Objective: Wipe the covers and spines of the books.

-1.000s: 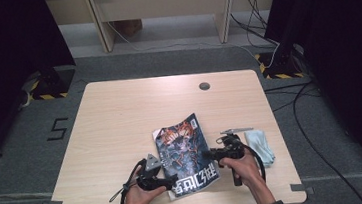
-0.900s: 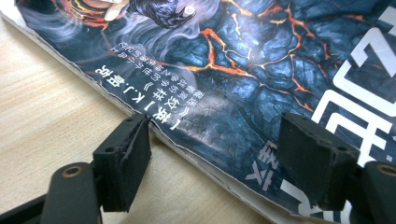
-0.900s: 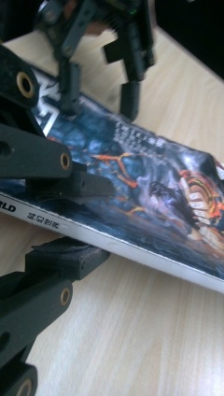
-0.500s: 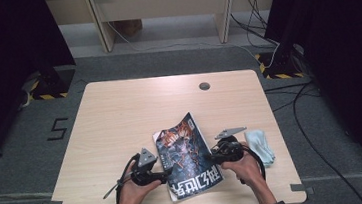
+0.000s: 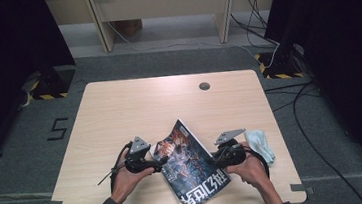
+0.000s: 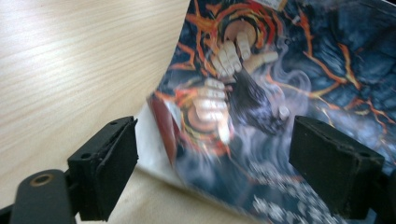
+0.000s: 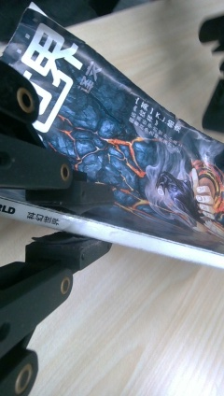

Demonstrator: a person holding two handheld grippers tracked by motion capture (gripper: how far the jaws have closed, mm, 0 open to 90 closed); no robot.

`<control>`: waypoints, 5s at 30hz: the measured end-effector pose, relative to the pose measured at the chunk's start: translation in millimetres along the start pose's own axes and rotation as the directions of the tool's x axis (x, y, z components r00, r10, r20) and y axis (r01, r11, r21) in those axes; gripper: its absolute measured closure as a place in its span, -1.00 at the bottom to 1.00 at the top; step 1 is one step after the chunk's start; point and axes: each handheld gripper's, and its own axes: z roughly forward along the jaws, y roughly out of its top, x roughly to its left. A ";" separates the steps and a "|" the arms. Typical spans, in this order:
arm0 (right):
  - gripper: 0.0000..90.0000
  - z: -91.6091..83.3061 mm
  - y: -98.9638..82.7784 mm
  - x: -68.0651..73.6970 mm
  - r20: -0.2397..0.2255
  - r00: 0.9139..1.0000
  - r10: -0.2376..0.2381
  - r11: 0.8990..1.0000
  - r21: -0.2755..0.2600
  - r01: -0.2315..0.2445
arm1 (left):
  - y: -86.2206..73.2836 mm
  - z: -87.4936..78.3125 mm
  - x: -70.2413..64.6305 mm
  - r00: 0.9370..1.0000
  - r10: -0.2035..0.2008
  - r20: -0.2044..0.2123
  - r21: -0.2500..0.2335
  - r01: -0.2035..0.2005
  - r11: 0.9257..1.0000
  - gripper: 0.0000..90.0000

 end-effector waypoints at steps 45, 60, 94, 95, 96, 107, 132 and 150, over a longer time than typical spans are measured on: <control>0.82 -4.9 13.3 12.1 -0.052 0.966 -0.255 0.962 0.093 0.258 | -2.8 8.6 13.0 0.916 0.259 0.306 -0.036 -0.260 0.965 0.30; 0.50 -1.3 18.1 -7.9 0.005 0.971 -0.238 0.968 0.084 0.236 | -4.9 -19.2 -9.8 0.899 0.378 0.221 -0.085 -0.368 0.926 0.79; 0.12 -50.8 -66.6 -106.8 0.477 0.832 0.282 0.938 0.046 -0.344 | -9.5 -26.3 -11.1 0.934 0.304 0.187 -0.081 -0.294 0.952 0.83; 0.12 -50.1 -68.9 -108.6 0.462 0.832 0.308 0.933 0.027 -0.360 | -9.3 -26.1 -10.8 0.934 0.304 0.189 -0.081 -0.293 0.953 0.83; 0.12 -50.4 -70.0 -108.9 0.456 0.832 0.317 0.931 0.019 -0.365 | -9.6 -25.8 -11.0 0.935 0.300 0.188 -0.081 -0.290 0.954 0.83; 0.71 -54.3 -79.7 -112.7 0.352 0.873 0.337 0.937 -0.035 -0.347 | -10.4 -23.6 -11.0 0.938 0.287 0.196 -0.074 -0.278 0.958 0.83; 0.73 -12.1 32.6 -25.3 0.125 0.987 0.096 0.983 -0.166 -0.075 | -10.1 -21.4 -19.9 0.920 0.339 0.198 -0.100 -0.325 0.940 0.82; 0.70 10.3 59.2 33.3 0.009 1.000 -0.023 0.987 -0.159 0.025 | -10.5 -18.0 -26.9 0.909 0.370 0.193 -0.121 -0.352 0.928 0.81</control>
